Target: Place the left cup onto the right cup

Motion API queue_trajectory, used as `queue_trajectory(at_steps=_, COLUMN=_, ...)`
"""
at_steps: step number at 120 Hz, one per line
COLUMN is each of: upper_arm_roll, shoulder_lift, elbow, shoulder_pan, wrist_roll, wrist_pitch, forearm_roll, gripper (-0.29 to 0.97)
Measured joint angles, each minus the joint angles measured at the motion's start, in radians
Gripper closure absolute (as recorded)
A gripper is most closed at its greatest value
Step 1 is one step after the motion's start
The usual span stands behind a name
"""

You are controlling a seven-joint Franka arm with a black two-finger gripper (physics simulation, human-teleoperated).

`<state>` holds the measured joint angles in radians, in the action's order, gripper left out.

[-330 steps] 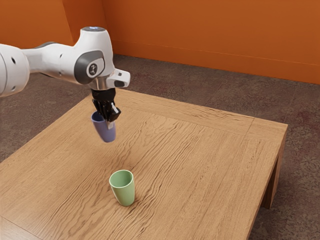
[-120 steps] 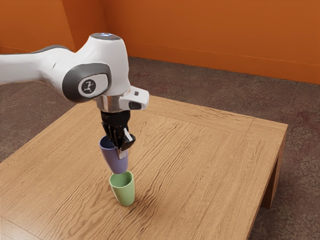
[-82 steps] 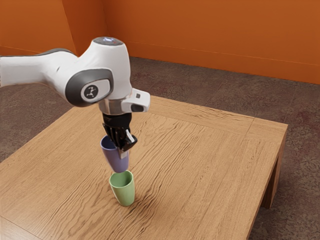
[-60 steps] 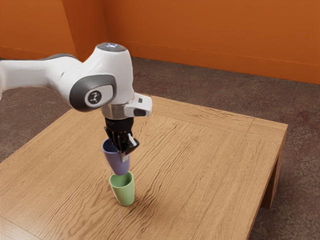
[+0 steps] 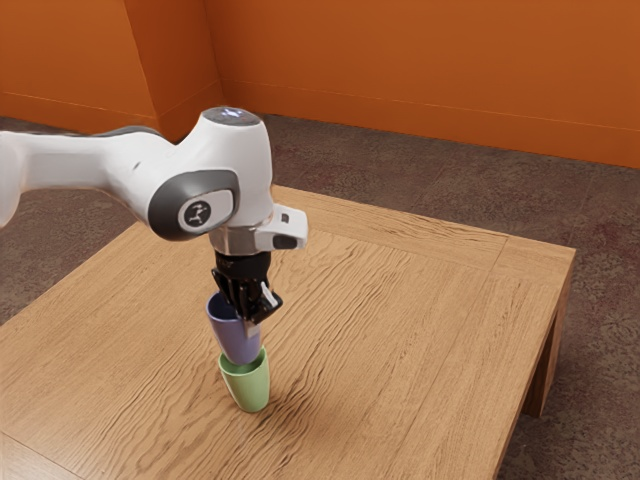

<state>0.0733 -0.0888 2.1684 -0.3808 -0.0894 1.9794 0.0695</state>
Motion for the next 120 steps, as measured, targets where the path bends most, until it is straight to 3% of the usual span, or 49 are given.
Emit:
queue_trajectory(at_steps=69, upper_arm_roll=0.000, shoulder_lift=0.025, elbow=0.011, shoulder_pan=0.005, wrist_roll=-0.023, wrist_pitch=0.038, forearm_roll=0.000, gripper=0.79)
queue_trajectory(at_steps=97, upper_arm_roll=0.000, shoulder_lift=0.032, elbow=0.013, shoulder_pan=0.003, wrist_roll=-0.024, wrist_pitch=0.039, forearm_roll=-0.008, gripper=0.32)
queue_trajectory(at_steps=120, upper_arm_roll=0.000, shoulder_lift=0.030, elbow=0.006, shoulder_pan=0.002, wrist_roll=-0.024, wrist_pitch=0.035, forearm_roll=-0.009, gripper=0.13)
